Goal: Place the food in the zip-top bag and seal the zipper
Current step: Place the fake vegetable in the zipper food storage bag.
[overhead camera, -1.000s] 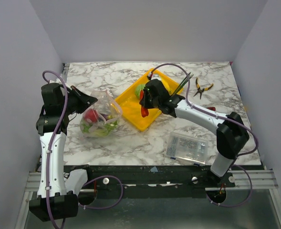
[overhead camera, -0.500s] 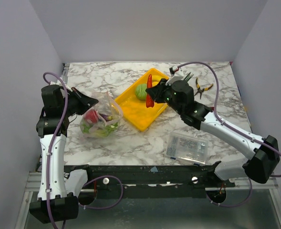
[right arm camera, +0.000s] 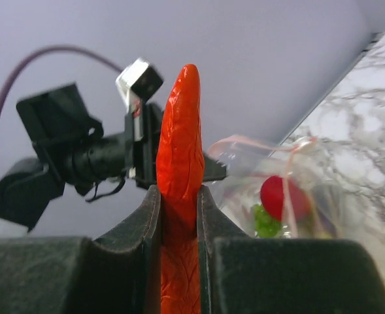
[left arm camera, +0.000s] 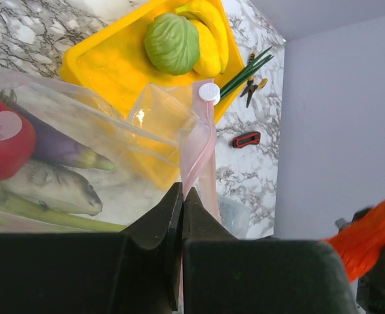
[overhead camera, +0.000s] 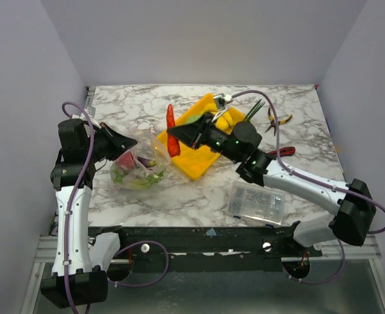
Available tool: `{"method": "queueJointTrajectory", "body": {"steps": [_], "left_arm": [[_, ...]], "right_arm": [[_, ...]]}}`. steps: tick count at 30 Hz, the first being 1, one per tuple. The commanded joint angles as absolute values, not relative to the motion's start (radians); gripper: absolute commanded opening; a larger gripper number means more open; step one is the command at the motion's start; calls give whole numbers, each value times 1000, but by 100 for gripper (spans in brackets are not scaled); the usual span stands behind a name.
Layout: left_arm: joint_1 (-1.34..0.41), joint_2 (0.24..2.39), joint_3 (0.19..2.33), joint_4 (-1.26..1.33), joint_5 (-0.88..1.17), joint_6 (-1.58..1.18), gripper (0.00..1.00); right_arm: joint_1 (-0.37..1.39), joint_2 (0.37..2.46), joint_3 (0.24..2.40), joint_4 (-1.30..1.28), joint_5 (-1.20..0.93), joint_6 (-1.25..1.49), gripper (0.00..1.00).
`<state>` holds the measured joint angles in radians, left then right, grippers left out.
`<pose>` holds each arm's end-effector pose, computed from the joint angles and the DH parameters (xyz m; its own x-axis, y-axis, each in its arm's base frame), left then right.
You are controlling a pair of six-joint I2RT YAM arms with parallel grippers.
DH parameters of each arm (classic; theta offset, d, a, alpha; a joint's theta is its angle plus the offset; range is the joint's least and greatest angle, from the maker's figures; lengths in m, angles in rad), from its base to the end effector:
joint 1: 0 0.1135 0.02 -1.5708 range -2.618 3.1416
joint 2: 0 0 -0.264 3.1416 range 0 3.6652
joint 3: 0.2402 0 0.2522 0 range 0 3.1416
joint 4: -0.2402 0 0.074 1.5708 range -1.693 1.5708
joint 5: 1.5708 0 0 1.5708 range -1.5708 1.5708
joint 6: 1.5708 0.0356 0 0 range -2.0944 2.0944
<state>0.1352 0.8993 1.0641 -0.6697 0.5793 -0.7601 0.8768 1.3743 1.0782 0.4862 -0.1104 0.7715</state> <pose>0.1794 0.0047 0.3693 -0.5968 -0.6631 -0.4519 -0.0679 0.6029 -0.7949 0.2066 0.2544 0.3790 -0.4943 0.4894 -0.7185 -0.6816 0.2948 0.6697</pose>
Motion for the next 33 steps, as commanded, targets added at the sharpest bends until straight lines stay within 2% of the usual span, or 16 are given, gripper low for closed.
{"method": "queueJointTrajectory", "body": {"steps": [1, 5, 9, 17, 23, 27, 30, 32, 33], "left_arm": [[131, 888, 1101, -677, 615, -759, 0], [130, 877, 1114, -679, 616, -766, 0], [129, 874, 1130, -691, 619, -770, 0], [130, 877, 1142, -688, 629, -791, 0], [130, 890, 1141, -678, 626, -801, 0], [130, 904, 1157, -696, 619, -784, 0], [129, 900, 1145, -682, 614, -791, 0], [130, 903, 1146, -682, 613, -793, 0], [130, 904, 1151, -687, 612, -792, 0]], "right_arm": [[1024, 1443, 1138, 585, -59, 669, 0], [1100, 1477, 1081, 714, 99, 587, 0], [1110, 1542, 1031, 913, 160, 602, 0], [1131, 1684, 1055, 1016, 280, 575, 4], [1153, 1708, 1045, 921, 331, 649, 23], [1155, 1737, 1103, 810, 285, 655, 41], [1155, 1775, 1218, 619, 255, 667, 45], [1155, 1790, 1239, 588, 224, 681, 46], [1155, 1788, 1245, 571, 218, 681, 51]]}}
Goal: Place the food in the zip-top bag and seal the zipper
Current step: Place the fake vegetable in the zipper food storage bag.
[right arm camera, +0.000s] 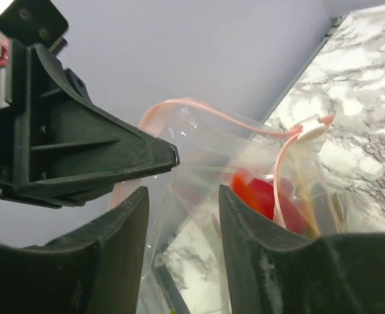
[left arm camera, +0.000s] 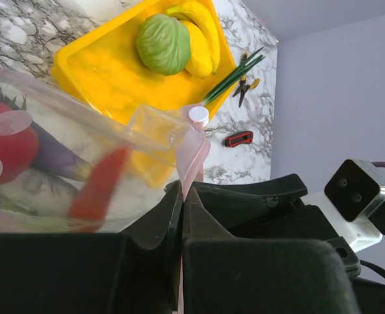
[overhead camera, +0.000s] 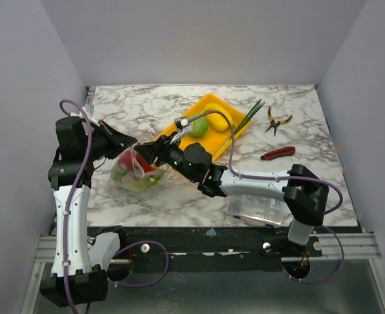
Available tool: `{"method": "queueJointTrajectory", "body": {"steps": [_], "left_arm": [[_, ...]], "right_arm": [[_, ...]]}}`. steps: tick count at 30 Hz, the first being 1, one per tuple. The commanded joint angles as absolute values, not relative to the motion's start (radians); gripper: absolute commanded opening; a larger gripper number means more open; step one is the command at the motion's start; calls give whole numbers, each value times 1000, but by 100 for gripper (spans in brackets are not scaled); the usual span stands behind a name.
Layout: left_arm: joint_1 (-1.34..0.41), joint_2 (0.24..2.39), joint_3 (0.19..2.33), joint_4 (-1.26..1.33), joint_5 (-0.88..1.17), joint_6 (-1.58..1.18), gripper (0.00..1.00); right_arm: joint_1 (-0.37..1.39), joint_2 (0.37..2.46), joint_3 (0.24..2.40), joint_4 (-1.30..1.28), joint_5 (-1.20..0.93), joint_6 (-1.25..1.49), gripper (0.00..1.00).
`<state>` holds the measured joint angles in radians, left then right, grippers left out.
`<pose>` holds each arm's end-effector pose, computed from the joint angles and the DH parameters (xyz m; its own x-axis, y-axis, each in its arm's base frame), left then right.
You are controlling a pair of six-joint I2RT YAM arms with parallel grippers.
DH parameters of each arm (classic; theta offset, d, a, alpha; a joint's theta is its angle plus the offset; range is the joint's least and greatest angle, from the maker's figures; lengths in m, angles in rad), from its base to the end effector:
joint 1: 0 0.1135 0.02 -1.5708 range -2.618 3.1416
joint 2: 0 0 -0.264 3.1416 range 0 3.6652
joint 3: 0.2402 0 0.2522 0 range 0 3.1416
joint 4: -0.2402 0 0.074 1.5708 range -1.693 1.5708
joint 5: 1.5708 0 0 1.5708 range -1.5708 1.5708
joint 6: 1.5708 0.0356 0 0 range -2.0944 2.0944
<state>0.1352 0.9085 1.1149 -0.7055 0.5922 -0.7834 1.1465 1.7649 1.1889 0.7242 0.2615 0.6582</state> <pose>0.1771 0.0040 0.3811 -0.5998 -0.6725 -0.4336 -0.0698 0.5838 -0.8089 0.1797 0.3755 0.3054 -0.4260 0.4923 -0.7591 -0.6503 0.4166 0.6352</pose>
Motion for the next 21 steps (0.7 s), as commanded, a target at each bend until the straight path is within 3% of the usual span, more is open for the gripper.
{"method": "queueJointTrajectory", "body": {"steps": [1, 5, 21], "left_arm": [[130, 906, 1153, -690, 610, -790, 0], [130, 896, 1142, -682, 604, -792, 0], [130, 889, 1109, -683, 600, -770, 0]], "right_arm": [[1155, 1783, 1255, 545, 216, 675, 54], [1155, 1737, 1266, 440, 242, 630, 65], [1063, 1443, 1150, 142, 564, 424, 72]]}}
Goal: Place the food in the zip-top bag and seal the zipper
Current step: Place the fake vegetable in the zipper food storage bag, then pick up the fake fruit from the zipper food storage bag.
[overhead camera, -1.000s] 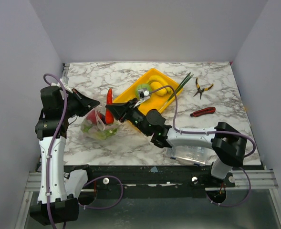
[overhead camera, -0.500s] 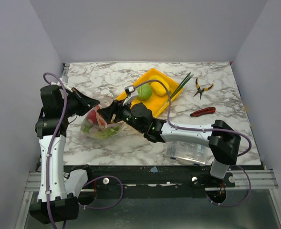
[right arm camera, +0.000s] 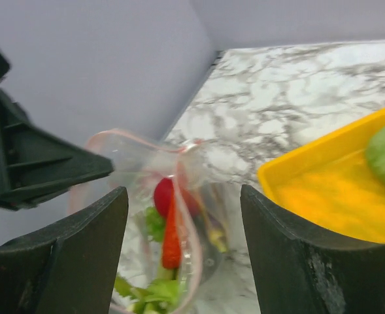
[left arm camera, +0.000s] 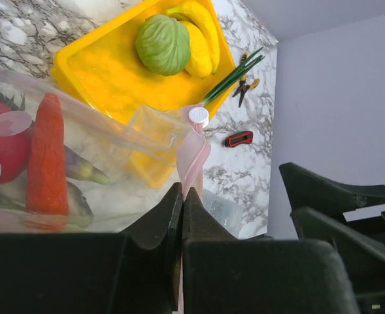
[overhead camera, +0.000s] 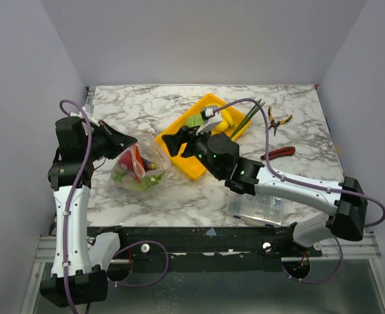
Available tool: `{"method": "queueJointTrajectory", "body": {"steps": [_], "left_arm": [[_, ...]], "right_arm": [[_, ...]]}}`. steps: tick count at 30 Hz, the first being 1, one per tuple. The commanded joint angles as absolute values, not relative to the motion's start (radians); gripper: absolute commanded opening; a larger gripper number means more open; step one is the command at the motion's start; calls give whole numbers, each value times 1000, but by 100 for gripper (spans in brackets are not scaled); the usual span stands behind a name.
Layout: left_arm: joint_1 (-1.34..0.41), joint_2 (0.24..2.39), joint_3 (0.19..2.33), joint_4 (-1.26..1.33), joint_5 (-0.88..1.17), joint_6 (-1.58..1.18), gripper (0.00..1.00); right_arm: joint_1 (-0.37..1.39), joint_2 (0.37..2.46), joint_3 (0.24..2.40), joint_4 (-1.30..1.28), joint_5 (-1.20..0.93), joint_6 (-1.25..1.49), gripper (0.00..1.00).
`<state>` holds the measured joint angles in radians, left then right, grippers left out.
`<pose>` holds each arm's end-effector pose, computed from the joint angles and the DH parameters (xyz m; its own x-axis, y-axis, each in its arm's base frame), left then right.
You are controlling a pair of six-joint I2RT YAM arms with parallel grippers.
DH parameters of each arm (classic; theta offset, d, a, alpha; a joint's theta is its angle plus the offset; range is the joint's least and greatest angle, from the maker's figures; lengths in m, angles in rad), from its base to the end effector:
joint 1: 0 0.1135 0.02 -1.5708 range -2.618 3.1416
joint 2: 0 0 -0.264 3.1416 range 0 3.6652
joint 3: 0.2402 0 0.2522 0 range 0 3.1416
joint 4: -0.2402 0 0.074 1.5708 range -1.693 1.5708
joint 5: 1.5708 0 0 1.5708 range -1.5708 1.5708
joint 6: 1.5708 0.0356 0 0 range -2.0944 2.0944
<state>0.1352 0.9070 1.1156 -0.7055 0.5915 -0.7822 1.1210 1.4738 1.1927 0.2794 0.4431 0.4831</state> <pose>0.1767 0.0040 0.3815 -0.5986 -0.6719 -0.4362 -0.0678 0.5851 -0.8082 0.1670 0.3109 0.3658 -0.2920 0.3605 -0.8859 -0.5550 0.6905 0.4639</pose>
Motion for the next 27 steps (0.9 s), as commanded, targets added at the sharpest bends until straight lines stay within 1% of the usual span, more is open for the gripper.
{"method": "queueJointTrajectory", "body": {"steps": [1, 5, 9, 13, 18, 23, 27], "left_arm": [[129, 889, 1104, -679, 601, -770, 0], [130, 891, 1100, -679, 608, -770, 0], [130, 892, 1082, -671, 609, -773, 0], [130, 895, 1082, -678, 607, -767, 0], [130, 900, 1097, -689, 601, -761, 0], [130, 897, 1097, -698, 595, -758, 0], [130, 899, 1098, -699, 597, -758, 0]], "right_arm": [[1042, 1435, 1138, 122, 568, 418, 73], [902, 1447, 1138, 30, 546, 398, 74], [815, 1533, 1199, -83, 592, 292, 75], [775, 1664, 1265, -129, 652, 159, 75], [752, 1828, 1358, -139, 788, -36, 75], [739, 1926, 1415, -121, 822, -141, 75], [727, 1959, 1420, -104, 789, -156, 76]]}}
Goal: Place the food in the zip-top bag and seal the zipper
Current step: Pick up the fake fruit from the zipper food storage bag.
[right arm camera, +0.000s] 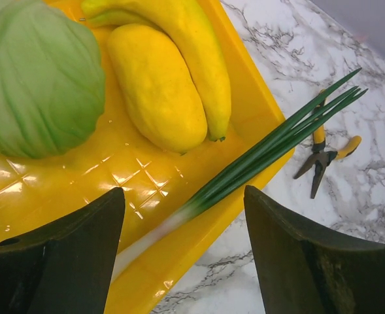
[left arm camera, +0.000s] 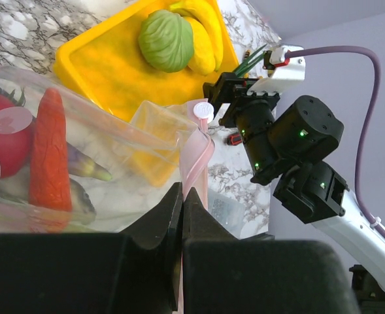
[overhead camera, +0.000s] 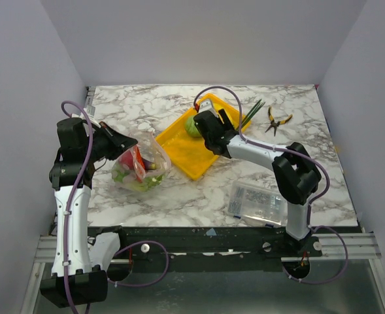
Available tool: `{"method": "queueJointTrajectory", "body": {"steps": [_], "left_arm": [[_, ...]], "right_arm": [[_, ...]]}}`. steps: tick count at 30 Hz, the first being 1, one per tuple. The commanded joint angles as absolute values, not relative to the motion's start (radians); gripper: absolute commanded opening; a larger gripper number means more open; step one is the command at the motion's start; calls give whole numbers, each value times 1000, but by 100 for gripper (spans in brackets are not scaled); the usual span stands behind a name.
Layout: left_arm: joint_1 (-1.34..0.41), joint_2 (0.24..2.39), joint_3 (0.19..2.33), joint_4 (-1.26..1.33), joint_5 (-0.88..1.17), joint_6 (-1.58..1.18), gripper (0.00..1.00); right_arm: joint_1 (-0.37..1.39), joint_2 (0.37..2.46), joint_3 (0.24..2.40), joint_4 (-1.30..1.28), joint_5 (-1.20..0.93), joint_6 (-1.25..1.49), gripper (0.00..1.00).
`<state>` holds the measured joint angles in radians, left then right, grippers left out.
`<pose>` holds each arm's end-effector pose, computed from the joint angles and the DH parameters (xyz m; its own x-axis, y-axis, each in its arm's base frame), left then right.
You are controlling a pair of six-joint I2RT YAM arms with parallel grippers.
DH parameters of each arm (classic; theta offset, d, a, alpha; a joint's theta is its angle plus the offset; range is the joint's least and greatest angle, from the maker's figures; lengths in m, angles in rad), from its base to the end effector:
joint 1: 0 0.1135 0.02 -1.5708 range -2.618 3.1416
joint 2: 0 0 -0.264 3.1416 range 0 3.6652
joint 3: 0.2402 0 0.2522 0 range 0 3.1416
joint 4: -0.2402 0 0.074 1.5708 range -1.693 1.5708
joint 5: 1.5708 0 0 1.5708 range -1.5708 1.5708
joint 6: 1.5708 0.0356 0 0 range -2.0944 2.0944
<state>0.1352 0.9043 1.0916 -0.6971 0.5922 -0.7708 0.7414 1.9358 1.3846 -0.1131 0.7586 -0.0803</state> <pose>0.1777 0.0041 0.3750 -0.6053 -0.6657 -0.4364 -0.0708 0.5911 -0.8035 0.3358 0.2743 0.2214 -0.4460 -0.4873 -0.7508 -0.1269 0.8648 -0.4859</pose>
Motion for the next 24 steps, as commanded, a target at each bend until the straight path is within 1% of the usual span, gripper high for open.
{"method": "queueJointTrajectory", "body": {"steps": [1, 7, 12, 19, 24], "left_arm": [[130, 901, 1100, -699, 598, -758, 0], [130, 902, 1101, -697, 602, -763, 0], [113, 911, 1031, -654, 628, -791, 0], [-44, 943, 904, -579, 621, -829, 0], [-63, 908, 858, -561, 595, -842, 0]], "right_arm": [[722, 1966, 1416, -91, 784, -160, 76], [681, 2012, 1391, -9, 738, -228, 77], [666, 2038, 1403, -8, 709, -231, 79], [664, 2031, 1401, -8, 665, -176, 80], [655, 2045, 1405, 21, 651, -186, 81]]}}
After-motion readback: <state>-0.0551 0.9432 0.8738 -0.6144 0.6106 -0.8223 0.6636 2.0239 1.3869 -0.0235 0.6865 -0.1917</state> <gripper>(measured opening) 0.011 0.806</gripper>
